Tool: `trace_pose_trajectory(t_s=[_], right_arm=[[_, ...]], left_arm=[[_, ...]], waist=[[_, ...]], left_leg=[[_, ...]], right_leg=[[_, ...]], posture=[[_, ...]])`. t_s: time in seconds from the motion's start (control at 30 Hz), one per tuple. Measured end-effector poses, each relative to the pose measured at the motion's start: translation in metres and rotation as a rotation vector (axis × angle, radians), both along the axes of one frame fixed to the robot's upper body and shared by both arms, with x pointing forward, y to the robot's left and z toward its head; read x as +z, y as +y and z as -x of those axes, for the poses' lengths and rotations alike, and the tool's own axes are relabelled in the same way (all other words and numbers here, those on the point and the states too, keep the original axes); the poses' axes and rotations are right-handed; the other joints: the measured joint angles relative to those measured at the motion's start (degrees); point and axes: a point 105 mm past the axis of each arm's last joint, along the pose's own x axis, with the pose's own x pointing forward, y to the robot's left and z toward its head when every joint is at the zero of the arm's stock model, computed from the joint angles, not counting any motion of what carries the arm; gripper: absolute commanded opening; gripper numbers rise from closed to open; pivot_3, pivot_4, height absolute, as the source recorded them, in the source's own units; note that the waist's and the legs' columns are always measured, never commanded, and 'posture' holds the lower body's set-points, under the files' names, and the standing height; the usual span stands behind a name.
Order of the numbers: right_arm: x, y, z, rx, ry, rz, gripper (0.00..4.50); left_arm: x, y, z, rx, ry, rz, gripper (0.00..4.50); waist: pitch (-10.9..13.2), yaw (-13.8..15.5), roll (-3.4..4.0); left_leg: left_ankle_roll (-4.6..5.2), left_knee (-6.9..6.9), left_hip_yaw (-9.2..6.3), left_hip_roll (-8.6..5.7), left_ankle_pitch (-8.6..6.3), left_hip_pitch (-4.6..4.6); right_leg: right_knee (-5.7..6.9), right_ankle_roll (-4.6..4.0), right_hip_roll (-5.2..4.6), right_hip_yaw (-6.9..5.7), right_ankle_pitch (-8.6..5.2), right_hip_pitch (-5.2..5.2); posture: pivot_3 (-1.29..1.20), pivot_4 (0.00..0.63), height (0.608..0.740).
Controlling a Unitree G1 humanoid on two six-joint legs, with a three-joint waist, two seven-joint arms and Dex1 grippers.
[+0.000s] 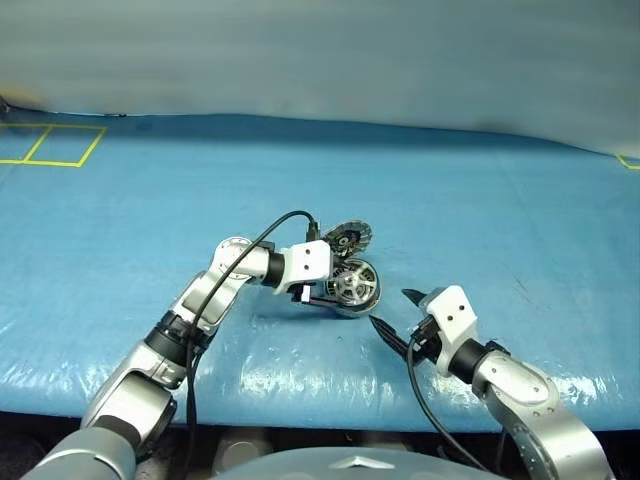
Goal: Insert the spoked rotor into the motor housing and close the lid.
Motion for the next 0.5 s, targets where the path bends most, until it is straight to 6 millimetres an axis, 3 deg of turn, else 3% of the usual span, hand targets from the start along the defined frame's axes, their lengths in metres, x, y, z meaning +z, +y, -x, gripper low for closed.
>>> trace_pose_trajectory(t_s=[0.03,0.13,0.33,0.5], right_arm=[[0.0,0.0,0.0,-0.001,0.0,0.001,4.2],[0.0,0.0,-0.001,-0.001,-0.003,0.0,4.2],[0.0,0.001,-0.001,-0.003,-0.003,-0.007,4.2],[0.0,0.0,-0.001,-0.007,-0.003,-0.008,4.2]], left_arm=[[0.0,0.0,-0.001,0.012,-0.007,0.002,4.07],[0.003,-0.003,0.0,0.006,0.002,0.025,4.07],[0.033,-0.007,0.012,-0.057,0.017,0.145,4.07],[0.035,0.003,0.005,-0.014,0.011,0.133,4.07]], waist=[[0.0,0.0,0.0],[0.0,-0.01,0.0],[0.0,-0.02,0.0],[0.0,-0.02,0.0]], left_leg=[[0.0,0.0,0.0,0.0,0.0,0.0],[0.0,0.0,0.0,0.0,0.0,-0.01],[0.0,0.0,0.0,0.01,0.0,0.0],[0.0,0.0,0.0,0.0,0.0,0.0]], right_leg=[[0.0,0.0,0.0,0.0,0.0,0.0],[0.0,0.01,0.0,0.0,0.0,0.0],[0.01,0.0,0.0,0.0,0.0,-0.01],[0.0,-0.02,0.0,0.0,-0.01,0.0]], posture=[[0.0,0.15,0.74],[0.0,0.15,0.74],[0.0,0.15,0.74],[0.0,0.15,0.74]])
